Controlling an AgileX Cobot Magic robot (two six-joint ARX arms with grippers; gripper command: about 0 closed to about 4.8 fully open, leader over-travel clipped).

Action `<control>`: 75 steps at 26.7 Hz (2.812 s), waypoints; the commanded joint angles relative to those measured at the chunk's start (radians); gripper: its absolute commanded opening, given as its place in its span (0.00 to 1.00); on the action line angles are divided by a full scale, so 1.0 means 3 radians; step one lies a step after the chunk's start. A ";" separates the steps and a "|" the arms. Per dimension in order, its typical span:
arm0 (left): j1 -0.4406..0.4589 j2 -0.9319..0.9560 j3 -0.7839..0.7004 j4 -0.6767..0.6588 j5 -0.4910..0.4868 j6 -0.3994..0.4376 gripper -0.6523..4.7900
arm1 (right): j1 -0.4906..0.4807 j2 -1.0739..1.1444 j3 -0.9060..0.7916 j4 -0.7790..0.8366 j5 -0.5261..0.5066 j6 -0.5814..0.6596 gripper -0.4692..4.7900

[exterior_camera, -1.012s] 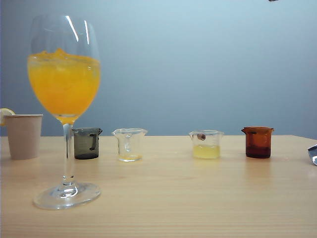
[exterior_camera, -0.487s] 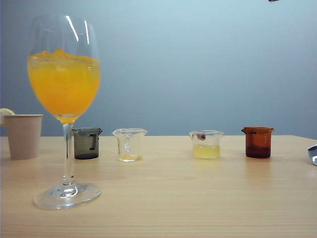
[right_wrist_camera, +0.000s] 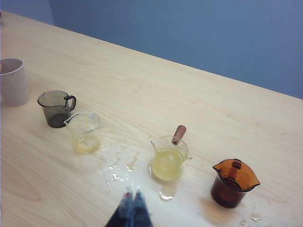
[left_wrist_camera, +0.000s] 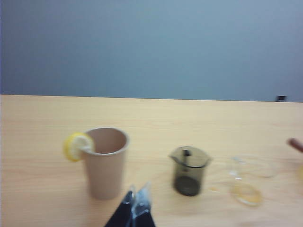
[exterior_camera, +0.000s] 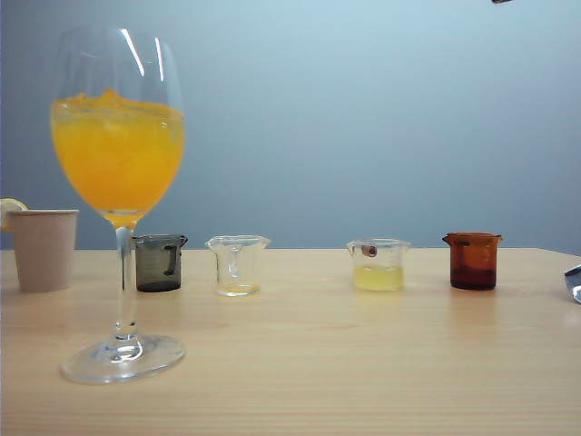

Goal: Pick up the second measuring cup from the left, pour the orange juice inside into the goblet, and finally put the measuring cup back in its original place.

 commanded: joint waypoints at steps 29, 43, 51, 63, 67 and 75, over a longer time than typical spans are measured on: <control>0.0098 0.0000 -0.0249 0.0277 -0.0001 0.0112 0.12 | 0.0000 -0.0005 0.0013 0.0053 0.0004 -0.0006 0.08; 0.0098 0.0000 -0.0249 0.0278 -0.0001 0.0113 0.12 | -0.0099 -0.0123 -0.0080 0.0169 0.0440 -0.0008 0.08; 0.0098 0.0000 -0.0249 0.0277 0.0000 0.0112 0.12 | -0.0732 -0.0649 -0.0823 0.0872 0.0092 -0.0006 0.08; 0.0098 0.0000 -0.0249 0.0277 0.0000 0.0112 0.12 | -0.1584 -0.1958 -0.1795 0.0877 -0.0234 0.0006 0.08; 0.0098 0.0000 -0.0249 0.0267 0.0000 0.0112 0.12 | -0.1789 -0.2021 -0.1929 0.0956 -0.0244 0.0004 0.08; 0.0098 0.0000 -0.0249 0.0249 0.0001 0.0112 0.12 | -0.2029 -0.2022 -0.2032 0.0819 -0.0481 -0.0057 0.08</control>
